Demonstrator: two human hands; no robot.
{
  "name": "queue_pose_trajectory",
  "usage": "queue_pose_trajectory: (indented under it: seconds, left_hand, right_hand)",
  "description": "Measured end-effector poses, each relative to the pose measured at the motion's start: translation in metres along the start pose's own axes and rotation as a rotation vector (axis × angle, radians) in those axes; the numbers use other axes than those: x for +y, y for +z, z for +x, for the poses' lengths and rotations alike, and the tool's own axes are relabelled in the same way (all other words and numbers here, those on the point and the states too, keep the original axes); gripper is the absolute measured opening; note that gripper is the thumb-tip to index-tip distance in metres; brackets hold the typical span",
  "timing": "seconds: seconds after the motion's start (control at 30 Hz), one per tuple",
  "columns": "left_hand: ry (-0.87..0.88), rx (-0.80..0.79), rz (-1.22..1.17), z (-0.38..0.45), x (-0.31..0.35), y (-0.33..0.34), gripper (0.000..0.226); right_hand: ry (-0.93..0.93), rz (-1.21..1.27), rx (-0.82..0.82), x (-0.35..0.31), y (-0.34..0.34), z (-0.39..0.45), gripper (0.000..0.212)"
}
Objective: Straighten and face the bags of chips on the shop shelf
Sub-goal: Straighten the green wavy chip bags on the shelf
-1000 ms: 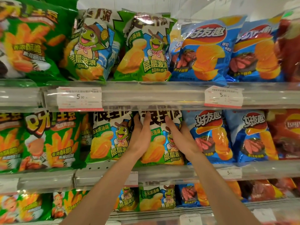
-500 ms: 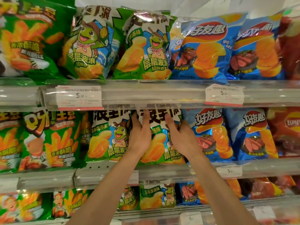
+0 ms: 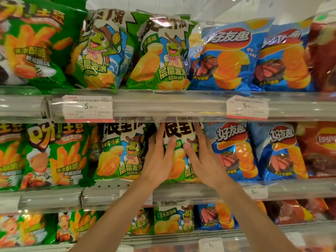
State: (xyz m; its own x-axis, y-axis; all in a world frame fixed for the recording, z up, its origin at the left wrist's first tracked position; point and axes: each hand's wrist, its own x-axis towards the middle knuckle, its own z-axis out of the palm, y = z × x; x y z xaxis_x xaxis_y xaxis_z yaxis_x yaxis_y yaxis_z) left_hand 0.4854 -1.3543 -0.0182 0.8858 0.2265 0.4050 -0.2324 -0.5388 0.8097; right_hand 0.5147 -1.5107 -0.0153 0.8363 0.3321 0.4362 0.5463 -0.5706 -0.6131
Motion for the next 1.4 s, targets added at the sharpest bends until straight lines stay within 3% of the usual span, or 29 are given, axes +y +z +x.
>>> queue_pose_trajectory:
  seconds: [0.43, 0.67, 0.77, 0.87, 0.97, 1.13, 1.4]
  left_hand:
    - [0.051, -0.041, 0.005, -0.003, -0.007, 0.007, 0.062]
    - [0.134, -0.039, 0.012, -0.011, -0.015, -0.018, 0.069]
    - [0.107, -0.016, -0.005, -0.033, -0.018, -0.029, 0.056]
    - [0.091, 0.099, -0.007, -0.062, -0.02, -0.036, 0.044]
    - [0.016, 0.136, -0.063, -0.088, -0.028, -0.042, 0.029]
    - [-0.164, 0.081, -0.078, -0.135, -0.054, -0.041, 0.013]
    - [-0.339, 0.056, -0.104, -0.167, -0.087, -0.06, 0.017]
  right_hand:
    - [0.019, -0.006, 0.056, 0.008, 0.002, -0.009, 0.07]
    - [0.074, 0.197, 0.083, 0.015, -0.003, -0.021, 0.079]
    - [0.143, 0.315, 0.163, 0.022, -0.006, -0.041, 0.067]
    - [0.217, 0.346, 0.263, 0.023, -0.012, -0.072, 0.033]
    - [0.302, 0.33, 0.287, 0.035, -0.014, -0.103, 0.019]
    - [0.403, 0.332, 0.164, 0.062, 0.005, -0.14, 0.01]
    - [0.477, 0.275, 0.068, 0.067, 0.037, -0.166, 0.009]
